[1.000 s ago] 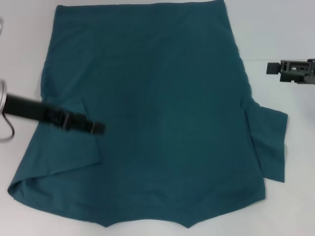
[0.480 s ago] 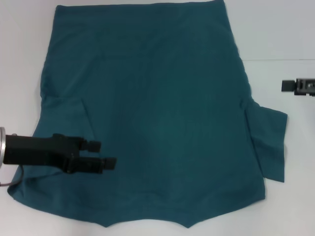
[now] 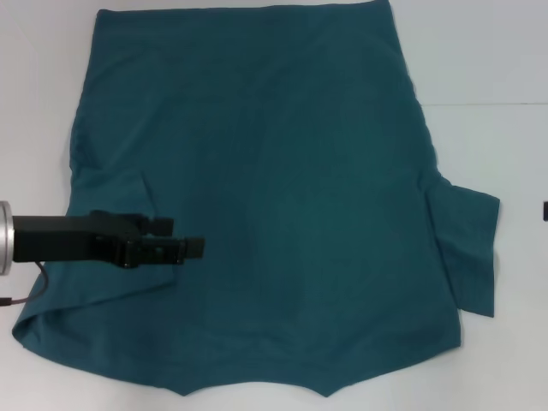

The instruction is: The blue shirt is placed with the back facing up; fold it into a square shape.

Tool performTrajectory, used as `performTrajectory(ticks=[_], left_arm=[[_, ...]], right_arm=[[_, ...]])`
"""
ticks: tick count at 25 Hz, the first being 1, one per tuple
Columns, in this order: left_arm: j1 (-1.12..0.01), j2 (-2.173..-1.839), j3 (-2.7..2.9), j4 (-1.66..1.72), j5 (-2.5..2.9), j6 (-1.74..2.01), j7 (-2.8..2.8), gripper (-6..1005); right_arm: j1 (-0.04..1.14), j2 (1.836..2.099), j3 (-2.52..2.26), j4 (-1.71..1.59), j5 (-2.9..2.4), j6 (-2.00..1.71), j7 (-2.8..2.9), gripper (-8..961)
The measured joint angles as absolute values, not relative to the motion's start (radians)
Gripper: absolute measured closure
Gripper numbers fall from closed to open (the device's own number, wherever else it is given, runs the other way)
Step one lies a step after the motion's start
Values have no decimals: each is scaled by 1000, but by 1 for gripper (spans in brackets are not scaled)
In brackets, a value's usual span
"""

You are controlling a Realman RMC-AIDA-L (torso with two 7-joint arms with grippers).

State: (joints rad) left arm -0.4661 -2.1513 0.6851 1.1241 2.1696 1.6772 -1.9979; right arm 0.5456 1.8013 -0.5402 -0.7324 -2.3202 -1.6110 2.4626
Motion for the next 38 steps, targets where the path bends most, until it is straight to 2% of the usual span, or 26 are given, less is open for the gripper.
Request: performTrajectory(ticks=[17, 25, 38], left_arm=[[-468, -2161, 686, 1113, 2140, 1663, -1999, 186], [-472, -2161, 686, 1101, 2140, 1646, -1998, 187], [-472, -2161, 686, 1094, 2127, 1628, -1997, 188]], right_arm=[[564, 1827, -531, -547, -2322, -1499, 2466, 90], [589, 1856, -557, -520, -2323, -1431, 2466, 101], [612, 1887, -606, -491, -2322, -1323, 2467, 118]])
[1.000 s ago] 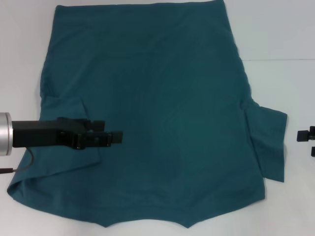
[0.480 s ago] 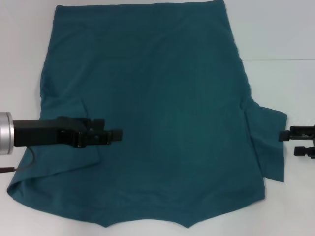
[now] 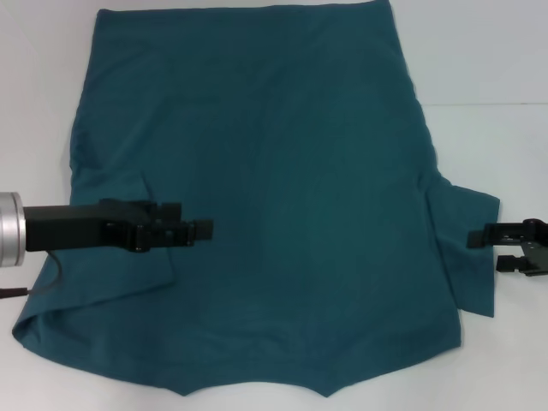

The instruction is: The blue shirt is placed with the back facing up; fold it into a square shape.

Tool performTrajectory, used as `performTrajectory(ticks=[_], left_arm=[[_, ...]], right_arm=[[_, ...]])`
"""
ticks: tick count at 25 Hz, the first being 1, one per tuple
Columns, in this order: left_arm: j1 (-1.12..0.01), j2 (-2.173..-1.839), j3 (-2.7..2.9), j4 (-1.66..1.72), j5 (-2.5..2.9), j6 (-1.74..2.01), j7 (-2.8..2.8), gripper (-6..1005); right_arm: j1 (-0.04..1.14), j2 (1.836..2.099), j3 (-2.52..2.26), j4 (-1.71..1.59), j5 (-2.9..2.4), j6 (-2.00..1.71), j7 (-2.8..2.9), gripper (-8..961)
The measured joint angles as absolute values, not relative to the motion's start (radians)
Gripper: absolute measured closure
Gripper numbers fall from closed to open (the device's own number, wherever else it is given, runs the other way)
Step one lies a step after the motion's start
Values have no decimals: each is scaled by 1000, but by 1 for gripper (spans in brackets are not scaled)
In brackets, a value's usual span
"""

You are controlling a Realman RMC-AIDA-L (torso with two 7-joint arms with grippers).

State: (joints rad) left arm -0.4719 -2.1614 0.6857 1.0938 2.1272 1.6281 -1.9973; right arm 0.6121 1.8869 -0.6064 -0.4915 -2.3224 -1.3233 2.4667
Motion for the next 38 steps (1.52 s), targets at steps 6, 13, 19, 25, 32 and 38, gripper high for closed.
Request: performTrajectory(ticks=[6, 13, 19, 25, 32, 38], left_arm=[[-473, -2161, 686, 1085, 2126, 1615, -1997, 189], [-472, -2161, 686, 1084, 2126, 1608, -1997, 190], [-471, -2161, 686, 1083, 2125, 1601, -1997, 192], [-472, -2161, 686, 1076, 2119, 1601, -1997, 193], [-473, -2162, 686, 1074, 2115, 1598, -1995, 195], [-472, -2161, 686, 1074, 2114, 1598, -1995, 197]], right_arm=[[617, 1905, -606, -490, -2322, -1302, 2467, 126], [628, 1919, -609, -484, -2322, -1278, 2465, 136], [636, 1920, -607, -478, -2320, -1269, 2462, 144], [637, 1919, -604, -479, -2318, -1260, 2457, 152], [637, 1919, -608, -479, -2320, -1255, 2444, 538], [640, 1923, -609, -483, -2322, -1258, 2429, 829]])
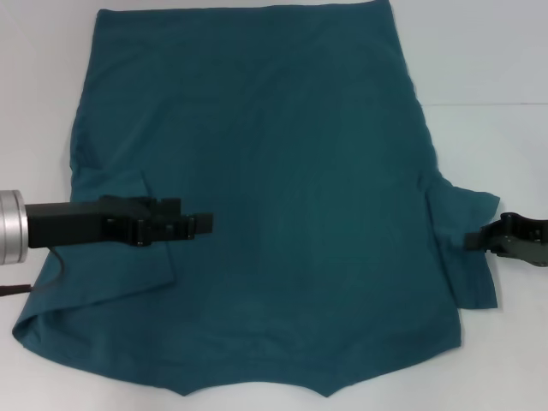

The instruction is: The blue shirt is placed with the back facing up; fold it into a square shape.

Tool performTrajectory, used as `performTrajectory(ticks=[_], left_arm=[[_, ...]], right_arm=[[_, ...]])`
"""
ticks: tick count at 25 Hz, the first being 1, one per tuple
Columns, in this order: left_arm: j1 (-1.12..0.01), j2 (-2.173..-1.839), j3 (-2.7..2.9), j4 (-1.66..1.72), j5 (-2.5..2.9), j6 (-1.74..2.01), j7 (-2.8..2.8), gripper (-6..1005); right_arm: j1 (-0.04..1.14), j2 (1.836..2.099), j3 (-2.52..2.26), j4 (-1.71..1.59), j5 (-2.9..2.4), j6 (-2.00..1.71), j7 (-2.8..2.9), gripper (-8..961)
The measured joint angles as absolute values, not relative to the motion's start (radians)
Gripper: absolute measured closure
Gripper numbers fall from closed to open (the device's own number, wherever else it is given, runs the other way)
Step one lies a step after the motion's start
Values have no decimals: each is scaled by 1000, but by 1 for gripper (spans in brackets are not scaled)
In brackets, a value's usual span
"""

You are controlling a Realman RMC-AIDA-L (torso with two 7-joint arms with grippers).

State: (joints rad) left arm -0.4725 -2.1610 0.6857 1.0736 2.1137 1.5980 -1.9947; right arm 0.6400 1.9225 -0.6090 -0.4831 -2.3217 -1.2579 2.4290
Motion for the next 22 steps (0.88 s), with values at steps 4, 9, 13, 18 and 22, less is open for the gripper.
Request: performTrajectory(ticks=[4, 9, 13, 18, 22], left_arm=[[-473, -2160, 686, 1074, 2114, 1598, -1994, 198], [-472, -2160, 686, 1074, 2114, 1598, -1995, 199], [-468, -2159, 685, 1074, 2114, 1598, -1996, 200], [-469, -2159, 676, 1074, 2114, 1598, -1996, 201], [-470, -2161, 662, 1074, 2114, 1598, -1997, 202]], right_arm=[[635, 1919, -609, -487, -2322, -1255, 2429, 870], [619, 1916, -601, -516, -2322, -1234, 2365, 921], [608, 1907, -607, -536, -2328, -1200, 2350, 942], [608, 1876, -607, -548, -2347, -1199, 2354, 941], [617, 1858, -605, -551, -2347, -1215, 2364, 941]])
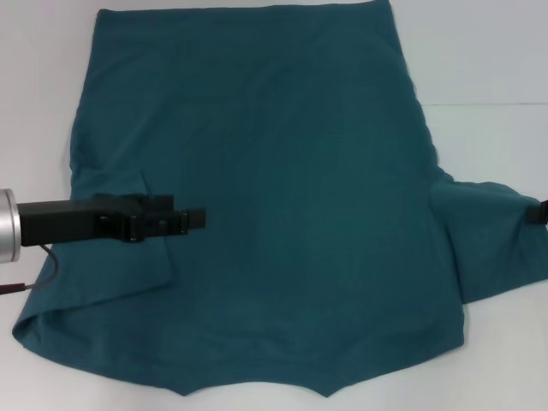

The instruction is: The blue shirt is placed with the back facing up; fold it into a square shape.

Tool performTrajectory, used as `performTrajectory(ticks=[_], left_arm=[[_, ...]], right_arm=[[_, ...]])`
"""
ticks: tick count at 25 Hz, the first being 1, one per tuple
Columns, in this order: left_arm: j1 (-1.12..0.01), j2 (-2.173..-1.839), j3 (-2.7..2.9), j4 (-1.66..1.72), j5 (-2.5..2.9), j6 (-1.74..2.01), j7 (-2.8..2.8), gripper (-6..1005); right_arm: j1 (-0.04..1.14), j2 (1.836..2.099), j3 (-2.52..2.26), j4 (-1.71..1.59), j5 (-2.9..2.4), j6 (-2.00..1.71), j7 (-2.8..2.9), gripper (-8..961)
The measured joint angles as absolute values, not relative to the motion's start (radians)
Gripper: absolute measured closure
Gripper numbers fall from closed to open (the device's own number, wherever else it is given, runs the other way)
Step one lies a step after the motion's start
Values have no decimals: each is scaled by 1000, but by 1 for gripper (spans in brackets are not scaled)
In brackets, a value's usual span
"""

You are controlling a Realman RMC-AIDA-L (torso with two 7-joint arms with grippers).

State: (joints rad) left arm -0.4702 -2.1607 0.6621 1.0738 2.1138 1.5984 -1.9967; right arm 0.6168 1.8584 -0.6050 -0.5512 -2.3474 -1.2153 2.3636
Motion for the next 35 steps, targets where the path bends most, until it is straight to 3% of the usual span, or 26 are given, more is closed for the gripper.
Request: performTrajectory(ticks=[6, 16, 25, 35], left_arm=[[-466, -2161, 658, 1073, 2112, 1597, -1999, 204], [-463, -2161, 658, 1058, 2090, 1591, -1999, 206], [-463, -2161, 639, 1036, 2074, 1576, -1999, 209], [-461, -2161, 610, 1028, 2058, 1563, -2011, 211]], right_arm=[[651, 1826, -607, -554, -2349, -1227, 2406, 940], [732, 1810, -641, -556, -2379, -1270, 2454, 938], [798, 1851, -682, -550, -2399, -1366, 2478, 937], [852, 1864, -714, -565, -2401, -1422, 2491, 936]])
